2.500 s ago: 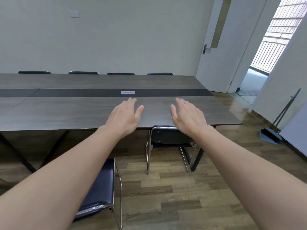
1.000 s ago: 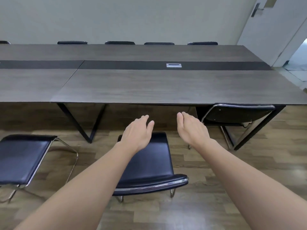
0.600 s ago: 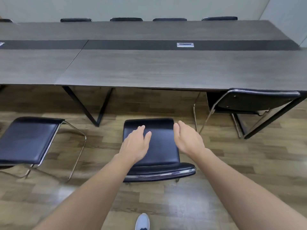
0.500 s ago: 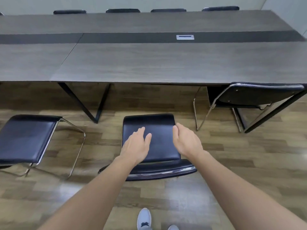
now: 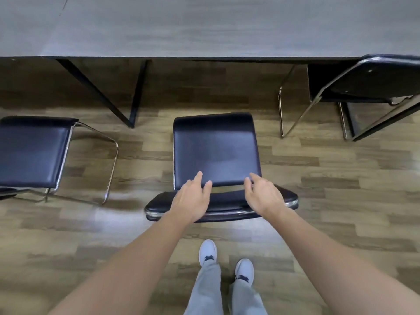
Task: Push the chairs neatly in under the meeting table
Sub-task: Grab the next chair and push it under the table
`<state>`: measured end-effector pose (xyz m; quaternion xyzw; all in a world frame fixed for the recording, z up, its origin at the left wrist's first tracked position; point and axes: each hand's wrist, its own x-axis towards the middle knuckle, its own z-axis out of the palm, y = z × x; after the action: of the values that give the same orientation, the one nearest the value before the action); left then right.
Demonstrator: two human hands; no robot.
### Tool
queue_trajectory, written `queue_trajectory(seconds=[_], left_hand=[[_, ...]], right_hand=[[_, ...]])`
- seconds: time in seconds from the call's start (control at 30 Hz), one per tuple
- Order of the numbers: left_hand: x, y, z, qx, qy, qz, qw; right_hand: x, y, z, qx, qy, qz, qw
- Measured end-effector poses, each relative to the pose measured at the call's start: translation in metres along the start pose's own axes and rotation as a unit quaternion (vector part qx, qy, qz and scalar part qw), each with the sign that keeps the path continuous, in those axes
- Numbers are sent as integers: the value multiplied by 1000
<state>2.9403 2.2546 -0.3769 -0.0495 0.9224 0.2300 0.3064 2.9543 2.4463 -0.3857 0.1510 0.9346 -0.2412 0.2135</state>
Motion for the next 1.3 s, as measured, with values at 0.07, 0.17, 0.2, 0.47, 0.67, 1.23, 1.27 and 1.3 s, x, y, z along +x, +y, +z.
queue_trajectory(seconds=[0.07, 0.17, 0.2, 0.47, 0.67, 1.23, 1.27, 1.3], left_hand=[[3, -6, 2, -7, -12, -5, 1000], [6, -20, 5, 8, -18, -14, 1000], [6, -27, 7, 25, -20, -22, 999], [-8, -54, 32, 152, 57, -124, 979], [-25, -60, 47, -3, 185, -243, 952], [-7, -72, 36, -394, 189, -387, 812], [-5, -72, 35, -391, 190, -392, 811], [-4, -72, 34, -387, 195, -391, 812]], right_hand=[[2, -1, 11, -10, -14, 7, 1000], [4, 4, 24, -64, -64, 38, 995], [4, 7, 29, -95, -84, 49, 991], [-2, 29, 30, -170, -63, 102, 978], [-11, 51, 30, -100, 13, 206, 973], [-5, 40, 19, 203, 89, 344, 912], [-4, 40, 19, 202, 91, 341, 914], [-3, 39, 19, 201, 93, 339, 915]])
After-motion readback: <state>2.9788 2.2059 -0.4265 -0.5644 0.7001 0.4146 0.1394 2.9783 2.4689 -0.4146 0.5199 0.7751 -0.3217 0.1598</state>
